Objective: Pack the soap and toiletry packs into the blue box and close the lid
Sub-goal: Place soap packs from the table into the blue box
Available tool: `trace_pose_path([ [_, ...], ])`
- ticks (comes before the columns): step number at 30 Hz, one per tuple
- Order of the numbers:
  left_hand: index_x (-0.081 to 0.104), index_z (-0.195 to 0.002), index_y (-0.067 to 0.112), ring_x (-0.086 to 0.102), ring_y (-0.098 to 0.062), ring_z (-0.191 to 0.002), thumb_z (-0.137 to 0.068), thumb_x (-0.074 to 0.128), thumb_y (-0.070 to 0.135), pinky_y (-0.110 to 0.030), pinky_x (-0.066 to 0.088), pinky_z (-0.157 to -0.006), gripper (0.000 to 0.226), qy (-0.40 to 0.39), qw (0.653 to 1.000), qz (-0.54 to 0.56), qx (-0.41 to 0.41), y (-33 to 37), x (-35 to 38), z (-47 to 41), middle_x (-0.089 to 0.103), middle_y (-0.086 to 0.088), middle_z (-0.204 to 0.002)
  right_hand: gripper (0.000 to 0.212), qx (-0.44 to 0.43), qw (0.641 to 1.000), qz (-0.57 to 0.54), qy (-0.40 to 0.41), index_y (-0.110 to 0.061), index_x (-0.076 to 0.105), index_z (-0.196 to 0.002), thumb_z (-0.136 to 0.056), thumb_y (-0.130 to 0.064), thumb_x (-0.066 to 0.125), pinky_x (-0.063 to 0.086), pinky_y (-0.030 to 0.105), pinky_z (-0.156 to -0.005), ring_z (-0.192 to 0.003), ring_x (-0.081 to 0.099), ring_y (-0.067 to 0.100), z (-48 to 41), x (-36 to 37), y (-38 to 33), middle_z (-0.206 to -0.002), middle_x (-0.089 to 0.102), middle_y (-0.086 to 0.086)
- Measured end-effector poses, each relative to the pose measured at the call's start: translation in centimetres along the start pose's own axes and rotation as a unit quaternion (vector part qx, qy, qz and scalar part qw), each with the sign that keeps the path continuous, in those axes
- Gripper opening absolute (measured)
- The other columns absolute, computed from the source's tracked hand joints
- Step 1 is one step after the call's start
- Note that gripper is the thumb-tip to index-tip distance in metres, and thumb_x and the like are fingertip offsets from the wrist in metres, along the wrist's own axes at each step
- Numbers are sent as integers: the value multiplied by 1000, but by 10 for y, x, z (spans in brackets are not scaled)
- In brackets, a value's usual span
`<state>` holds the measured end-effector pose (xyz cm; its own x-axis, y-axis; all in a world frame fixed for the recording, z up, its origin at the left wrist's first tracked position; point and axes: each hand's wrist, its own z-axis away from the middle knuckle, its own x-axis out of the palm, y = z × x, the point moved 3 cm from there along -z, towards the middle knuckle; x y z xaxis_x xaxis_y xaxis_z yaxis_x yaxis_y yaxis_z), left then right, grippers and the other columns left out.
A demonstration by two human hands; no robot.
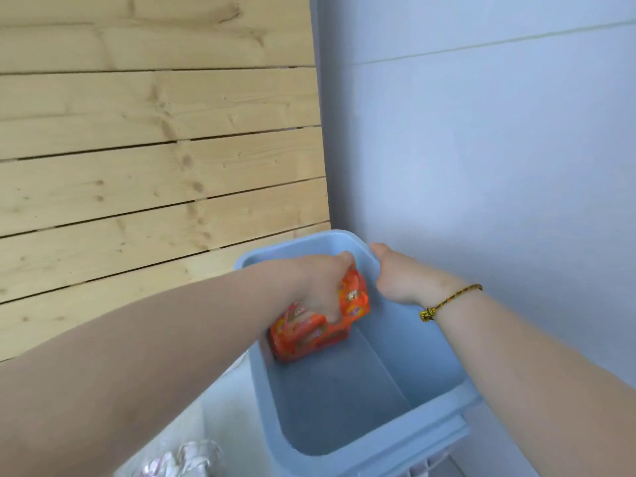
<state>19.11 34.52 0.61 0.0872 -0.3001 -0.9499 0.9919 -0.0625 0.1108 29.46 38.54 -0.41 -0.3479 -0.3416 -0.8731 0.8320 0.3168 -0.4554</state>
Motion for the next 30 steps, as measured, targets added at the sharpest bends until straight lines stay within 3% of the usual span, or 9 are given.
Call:
trace_pose_path([
  [5,33,-130,9,53,-32,-113,-71,75,27,-31,38,-75,74,-107,987,-108,-42,2,30,-25,53,-13,-127,65,10,1000,7,-20,-11,4,-149,-92,4,31,34,26,-54,-69,46,21,-1,1,0,-112,59,15],
  [9,28,-134,8,53,-33,-112,-73,73,26,-33,40,-77,78,-122,981,-147,-39,4,43,-30,52,-15,-126,75,13,998,57,-21,-10,-10,-149,-91,5,35,30,25,-47,-62,44,21,-7,5,-2,-83,55,9],
  [12,28,-133,9,55,-32,-107,-71,74,29,-32,40,-74,80,-122,982,-141,-37,6,42,-30,55,-14,-117,76,13,998,62,-22,-10,-10,-149,-91,6,35,27,24,-44,-53,36,15,-8,6,-2,-65,39,5],
  [14,28,-133,10,55,-29,-102,-69,75,31,-32,42,-76,82,-123,984,-128,-28,8,42,-27,53,-12,-107,74,10,998,57,-21,-10,-7,-149,-90,6,36,27,25,-45,-53,36,15,-9,6,-1,-65,39,5],
  [17,29,-132,11,54,-29,-108,-68,75,35,-33,46,-85,82,-126,986,-109,-7,13,52,-26,55,-10,-120,71,6,999,35,-21,-8,-2,-149,-90,6,36,33,27,-50,-64,45,21,-8,5,-1,-84,57,11],
  [20,22,-138,11,54,-30,-111,-70,74,34,-32,43,-79,89,-121,979,-164,0,14,62,-27,56,-12,-123,69,10,999,28,-20,-7,1,-148,-90,8,35,29,25,-47,-74,47,25,-7,6,-1,-100,59,18],
  [23,19,-143,14,50,-28,-119,-73,70,38,-33,44,-85,90,-99,969,-226,-7,9,65,-31,51,-10,-131,70,12,999,31,-22,-8,0,-149,-90,8,35,29,26,-46,-67,47,24,-7,6,-2,-89,54,14],
  [26,21,-144,22,37,-26,-131,-77,62,50,-36,39,-98,84,-83,947,-310,22,8,66,-34,33,-7,-145,71,7,999,32,-16,-8,-1,-149,-91,7,35,33,28,-50,-74,48,25,-9,6,-2,-96,60,15],
  [30,7,-147,27,7,-24,-145,-83,47,58,-43,15,-118,81,-145,914,-377,44,3,78,-40,7,-2,-158,72,5,999,40,-17,-9,-5,-149,-90,7,35,28,25,-46,-59,43,19,-9,7,-2,-66,41,5],
])
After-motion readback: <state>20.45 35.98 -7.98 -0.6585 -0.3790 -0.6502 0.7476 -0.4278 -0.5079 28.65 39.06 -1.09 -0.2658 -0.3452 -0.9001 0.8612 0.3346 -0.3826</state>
